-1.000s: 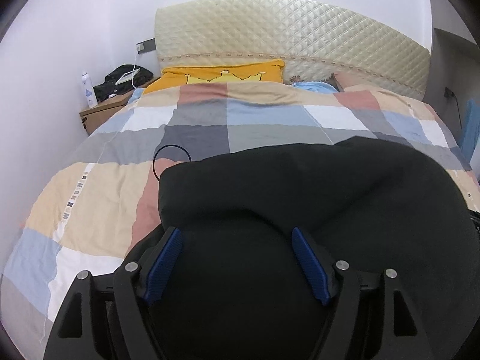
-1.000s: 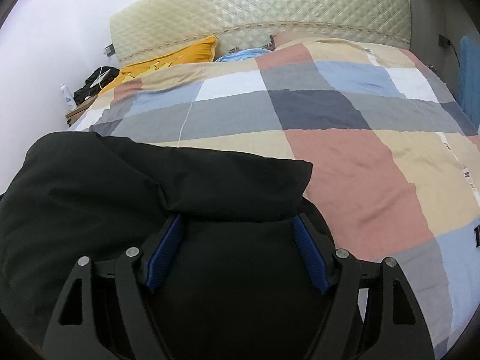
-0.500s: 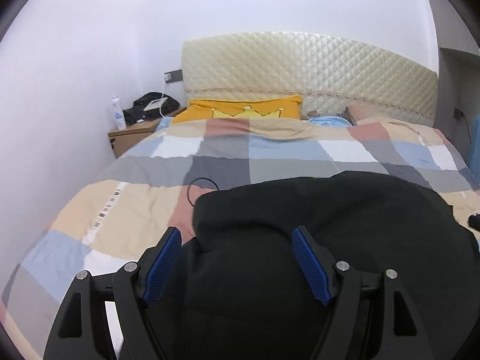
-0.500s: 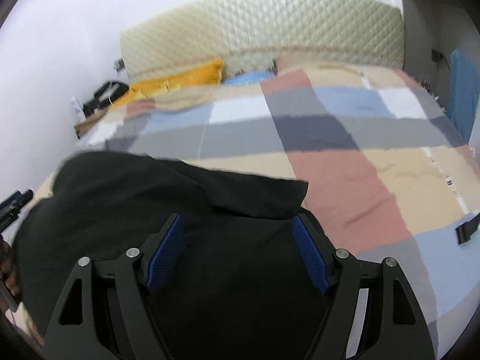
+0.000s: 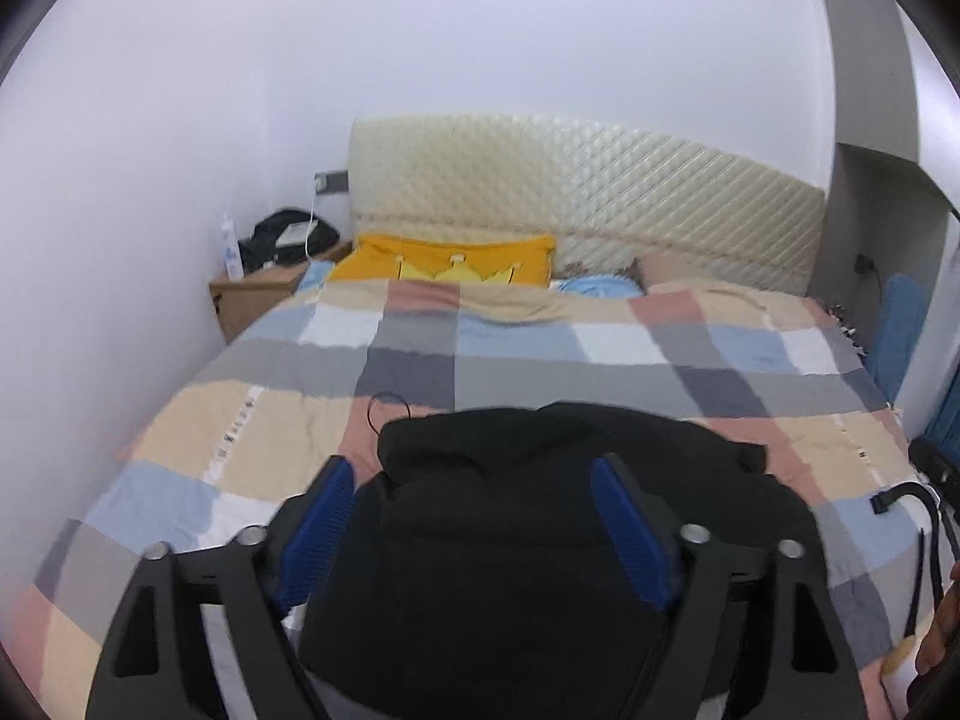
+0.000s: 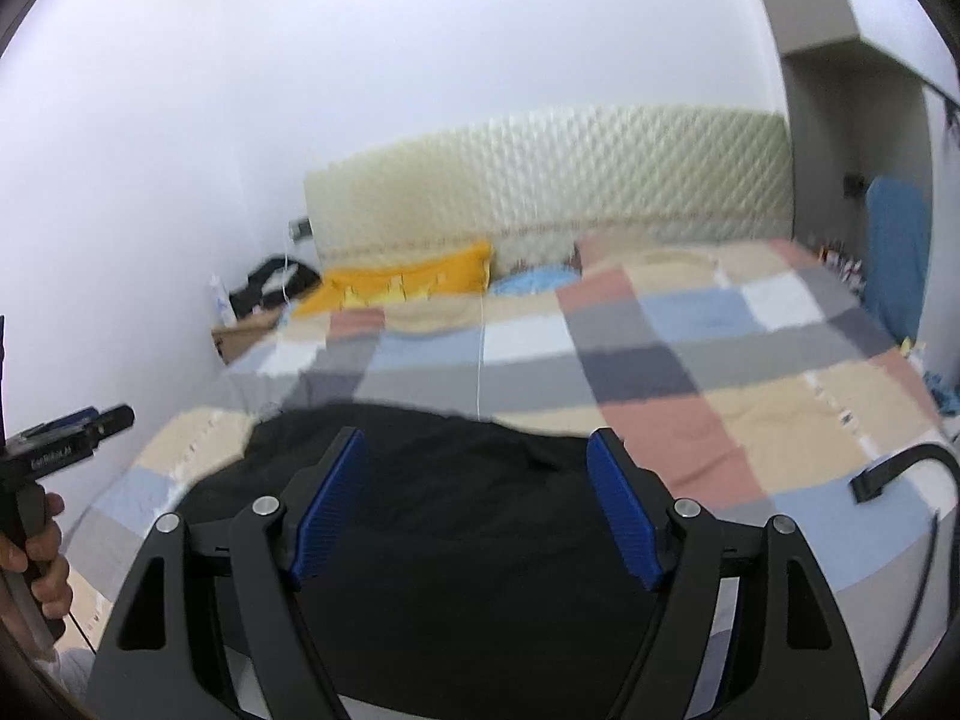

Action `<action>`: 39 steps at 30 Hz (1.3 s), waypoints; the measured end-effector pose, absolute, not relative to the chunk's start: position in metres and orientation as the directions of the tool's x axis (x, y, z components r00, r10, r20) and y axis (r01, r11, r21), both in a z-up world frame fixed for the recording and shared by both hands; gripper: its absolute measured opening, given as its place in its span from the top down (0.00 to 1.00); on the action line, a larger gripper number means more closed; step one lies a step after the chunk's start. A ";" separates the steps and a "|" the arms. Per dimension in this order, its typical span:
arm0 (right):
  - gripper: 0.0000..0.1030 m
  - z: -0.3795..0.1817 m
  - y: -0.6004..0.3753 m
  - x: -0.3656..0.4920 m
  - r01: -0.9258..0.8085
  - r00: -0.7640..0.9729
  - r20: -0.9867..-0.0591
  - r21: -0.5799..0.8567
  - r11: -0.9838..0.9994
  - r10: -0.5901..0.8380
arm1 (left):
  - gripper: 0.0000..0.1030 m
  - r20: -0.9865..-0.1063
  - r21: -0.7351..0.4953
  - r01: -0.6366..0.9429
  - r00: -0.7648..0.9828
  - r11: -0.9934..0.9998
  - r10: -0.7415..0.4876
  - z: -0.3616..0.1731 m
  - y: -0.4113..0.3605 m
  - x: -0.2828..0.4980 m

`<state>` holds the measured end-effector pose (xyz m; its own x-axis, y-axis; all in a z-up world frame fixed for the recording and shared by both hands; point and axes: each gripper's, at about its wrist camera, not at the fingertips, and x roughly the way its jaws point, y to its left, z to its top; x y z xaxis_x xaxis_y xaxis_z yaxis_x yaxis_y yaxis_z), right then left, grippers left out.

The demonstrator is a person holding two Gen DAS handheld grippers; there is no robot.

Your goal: Fold large clothes

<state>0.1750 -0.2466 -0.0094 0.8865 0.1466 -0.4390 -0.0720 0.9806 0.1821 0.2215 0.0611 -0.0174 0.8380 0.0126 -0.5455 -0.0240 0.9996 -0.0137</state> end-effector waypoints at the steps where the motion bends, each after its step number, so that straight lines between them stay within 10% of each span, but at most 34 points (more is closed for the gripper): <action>1: 0.24 0.003 -0.244 0.166 -0.084 0.894 -0.419 0.184 0.979 0.155 | 0.15 -0.534 -0.010 -0.015 0.845 1.000 0.007 -0.005 0.059 0.210; 21: 0.21 0.081 -0.212 -0.010 -0.138 0.960 -0.217 0.187 0.973 0.178 | 0.14 -0.454 -0.040 0.095 0.885 0.995 -0.103 0.068 0.029 0.037; 39: 0.07 0.009 -0.191 -0.054 -0.095 0.912 -0.381 0.169 0.981 0.154 | 0.14 -0.595 -0.026 0.032 0.802 0.999 -0.041 0.000 0.042 0.017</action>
